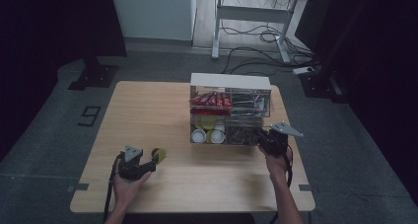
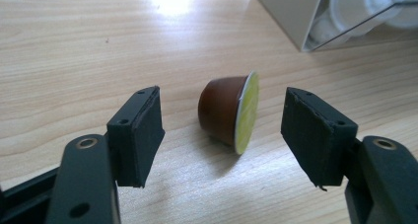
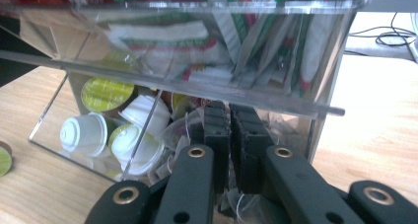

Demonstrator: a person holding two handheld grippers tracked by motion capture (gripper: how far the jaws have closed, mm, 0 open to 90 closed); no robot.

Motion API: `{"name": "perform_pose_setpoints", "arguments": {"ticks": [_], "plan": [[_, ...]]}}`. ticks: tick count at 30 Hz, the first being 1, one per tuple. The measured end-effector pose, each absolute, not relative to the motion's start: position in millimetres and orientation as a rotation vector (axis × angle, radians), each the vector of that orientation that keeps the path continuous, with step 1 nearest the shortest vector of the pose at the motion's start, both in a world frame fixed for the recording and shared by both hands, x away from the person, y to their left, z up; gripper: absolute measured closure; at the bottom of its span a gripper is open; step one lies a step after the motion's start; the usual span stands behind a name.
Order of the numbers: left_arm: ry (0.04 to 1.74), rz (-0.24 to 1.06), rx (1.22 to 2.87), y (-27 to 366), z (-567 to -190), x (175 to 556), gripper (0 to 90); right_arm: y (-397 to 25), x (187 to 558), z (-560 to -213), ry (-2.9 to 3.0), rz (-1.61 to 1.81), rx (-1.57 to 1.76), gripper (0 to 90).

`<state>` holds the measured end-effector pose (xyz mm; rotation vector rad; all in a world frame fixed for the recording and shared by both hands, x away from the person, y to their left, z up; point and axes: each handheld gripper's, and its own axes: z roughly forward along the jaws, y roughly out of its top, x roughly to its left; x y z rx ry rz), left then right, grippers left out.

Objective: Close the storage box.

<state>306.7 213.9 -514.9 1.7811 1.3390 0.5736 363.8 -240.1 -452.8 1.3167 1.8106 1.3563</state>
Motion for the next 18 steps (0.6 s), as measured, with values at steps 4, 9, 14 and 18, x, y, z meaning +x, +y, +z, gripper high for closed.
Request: {"name": "perform_pose_setpoints", "arguments": {"ticks": [4,9,14,18], "plan": [[1.331,0.556,1.769,215.1,-510.2,306.1,32.2,-241.5,360.8,-461.0,1.815,1.356,1.33,85.0],[1.333,0.555,1.758,216.4,-508.7,305.4,32.3,-242.2,358.1,-468.3,1.81,1.363,1.339,85.0],[1.334,0.545,1.757,217.0,-509.2,305.2,32.5,-242.6,356.5,-471.8,1.81,1.369,1.348,85.0],[1.335,0.536,1.756,217.1,-509.8,305.4,32.7,-243.4,353.7,-475.8,1.809,1.376,1.353,85.0]]}}
